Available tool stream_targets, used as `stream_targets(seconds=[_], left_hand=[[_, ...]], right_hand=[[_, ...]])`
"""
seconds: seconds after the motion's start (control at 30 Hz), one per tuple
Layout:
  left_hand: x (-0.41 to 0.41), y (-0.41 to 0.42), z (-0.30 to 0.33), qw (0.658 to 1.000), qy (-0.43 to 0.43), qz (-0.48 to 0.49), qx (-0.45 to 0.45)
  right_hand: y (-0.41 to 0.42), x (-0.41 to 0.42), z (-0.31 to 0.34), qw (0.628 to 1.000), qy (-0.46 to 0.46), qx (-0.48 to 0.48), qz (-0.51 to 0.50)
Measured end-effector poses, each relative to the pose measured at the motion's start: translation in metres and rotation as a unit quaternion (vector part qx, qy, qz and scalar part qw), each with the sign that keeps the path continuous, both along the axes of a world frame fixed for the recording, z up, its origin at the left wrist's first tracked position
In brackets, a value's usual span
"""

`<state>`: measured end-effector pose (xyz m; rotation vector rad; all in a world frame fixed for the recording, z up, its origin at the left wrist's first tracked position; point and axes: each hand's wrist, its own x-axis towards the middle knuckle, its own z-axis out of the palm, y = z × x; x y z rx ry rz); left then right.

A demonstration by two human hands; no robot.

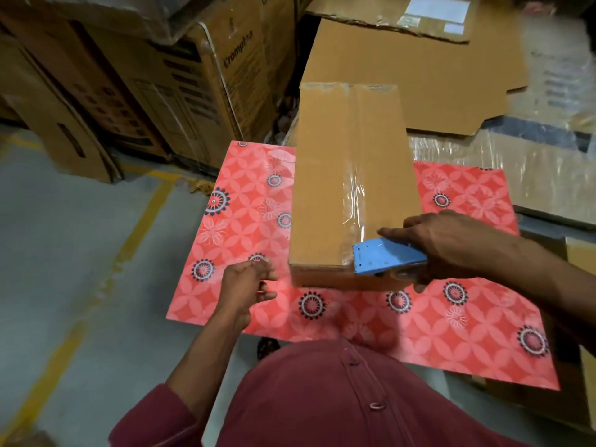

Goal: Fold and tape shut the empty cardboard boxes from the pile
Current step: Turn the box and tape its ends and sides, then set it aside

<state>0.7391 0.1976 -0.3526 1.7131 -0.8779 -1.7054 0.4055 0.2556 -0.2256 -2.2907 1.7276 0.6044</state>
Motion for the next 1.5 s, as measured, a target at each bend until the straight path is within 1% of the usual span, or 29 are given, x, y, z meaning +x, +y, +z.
stream_targets(seconds=[0.13,0.27,0.33,0.57,0.7,0.87,0.97,1.1,1.17,1.2,1.27,1.33,1.37,1.4,1.43,1.47,1.5], left_hand=[[-0.016,0.0,-0.006,0.998,-0.036,0.018,-0.044],[-0.021,0.0,-0.017,0.997,-0.057,0.017,-0.053],[-0.021,-0.001,-0.022,0.998,-0.054,0.011,-0.039],[-0.023,0.0,-0.03,0.998,0.019,-0.013,0.056],[-0.017,-0.011,-0.028,0.993,0.01,-0.061,0.099],[-0.01,-0.032,-0.02,0.97,-0.011,-0.152,0.192],[-0.009,-0.035,-0.021,0.967,-0.01,-0.169,0.191],[-0.011,-0.024,-0.035,0.967,-0.051,-0.186,0.166],[-0.013,-0.013,-0.044,0.97,-0.019,-0.178,0.163],[-0.014,-0.011,-0.047,0.975,-0.003,-0.166,0.148],[-0.012,-0.013,-0.049,0.987,-0.018,-0.134,0.085],[-0.008,-0.02,-0.046,0.994,-0.064,-0.086,-0.036],[-0.006,-0.022,-0.038,0.986,-0.088,-0.076,-0.116],[-0.007,-0.022,-0.027,0.969,-0.117,-0.089,-0.198],[-0.01,-0.018,-0.016,0.941,-0.146,-0.124,-0.278],[-0.015,-0.013,-0.004,0.903,-0.163,-0.174,-0.358],[-0.022,-0.008,0.004,0.851,-0.171,-0.232,-0.439]], right_hand=[[0.005,0.002,-0.007,1.0,0.004,-0.023,-0.011],[0.007,0.007,-0.007,0.999,0.021,-0.025,-0.012],[0.007,0.012,-0.008,0.999,0.023,-0.03,-0.01],[0.002,0.027,-0.005,0.998,0.064,-0.022,-0.012],[-0.001,0.031,-0.007,0.997,0.073,-0.019,-0.017],[-0.005,0.039,-0.011,0.996,0.091,-0.016,-0.009],[-0.007,0.041,-0.012,0.994,0.105,-0.013,-0.001],[-0.008,0.043,-0.012,0.994,0.109,-0.003,0.0],[-0.008,0.043,-0.011,0.994,0.106,-0.004,0.002],[-0.009,0.043,-0.01,0.995,0.103,-0.004,0.0],[-0.008,0.043,-0.008,0.996,0.092,-0.001,-0.007],[-0.008,0.042,-0.007,0.997,0.078,0.009,-0.017],[-0.008,0.042,-0.006,0.997,0.072,0.015,-0.018],[-0.009,0.042,-0.004,0.998,0.067,0.017,-0.011],[-0.009,0.042,-0.002,0.998,0.062,0.015,0.001],[-0.01,0.043,0.001,0.998,0.055,0.012,0.015],[-0.009,0.044,0.004,0.998,0.048,0.015,0.026]])
